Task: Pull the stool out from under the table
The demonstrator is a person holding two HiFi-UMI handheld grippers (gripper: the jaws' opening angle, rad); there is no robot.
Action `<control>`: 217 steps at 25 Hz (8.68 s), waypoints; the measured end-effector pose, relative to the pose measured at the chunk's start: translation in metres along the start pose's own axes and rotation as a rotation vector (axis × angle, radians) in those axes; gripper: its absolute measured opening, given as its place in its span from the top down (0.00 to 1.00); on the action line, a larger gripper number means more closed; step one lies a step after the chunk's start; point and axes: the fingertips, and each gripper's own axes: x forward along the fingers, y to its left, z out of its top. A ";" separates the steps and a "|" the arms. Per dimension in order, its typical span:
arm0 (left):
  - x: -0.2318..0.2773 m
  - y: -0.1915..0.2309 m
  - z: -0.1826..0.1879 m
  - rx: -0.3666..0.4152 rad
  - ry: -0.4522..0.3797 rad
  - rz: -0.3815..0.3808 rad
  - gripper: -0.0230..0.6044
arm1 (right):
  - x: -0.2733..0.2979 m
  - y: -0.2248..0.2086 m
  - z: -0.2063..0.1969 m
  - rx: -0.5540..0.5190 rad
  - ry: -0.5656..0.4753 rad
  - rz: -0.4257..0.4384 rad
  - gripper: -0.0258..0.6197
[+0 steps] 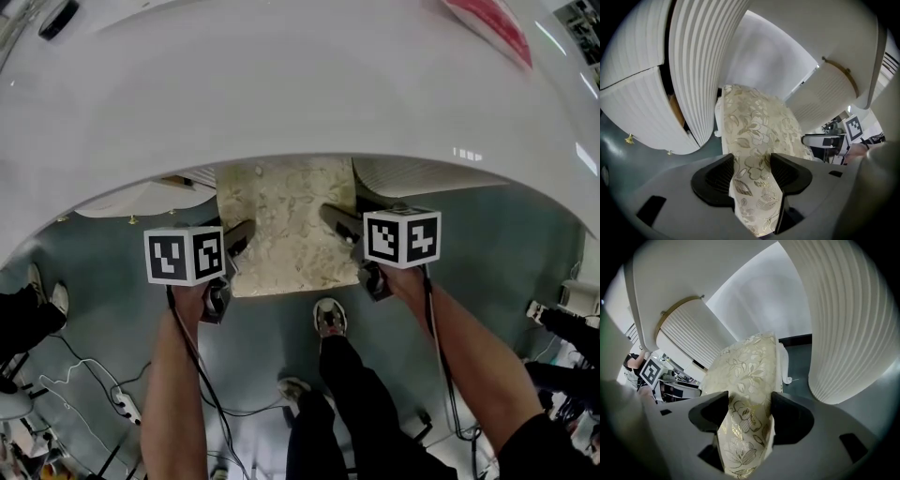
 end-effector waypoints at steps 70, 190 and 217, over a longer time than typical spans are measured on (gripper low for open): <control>-0.003 -0.036 -0.116 -0.197 0.327 -0.111 0.59 | -0.046 0.006 -0.102 0.104 0.412 -0.139 0.53; -0.552 -0.446 0.140 0.191 -0.662 0.226 0.95 | -0.603 0.359 0.221 -0.606 -0.412 0.025 0.95; -0.585 -0.409 0.176 0.235 -0.770 0.169 0.95 | -0.575 0.413 0.246 -0.649 -0.459 -0.047 0.95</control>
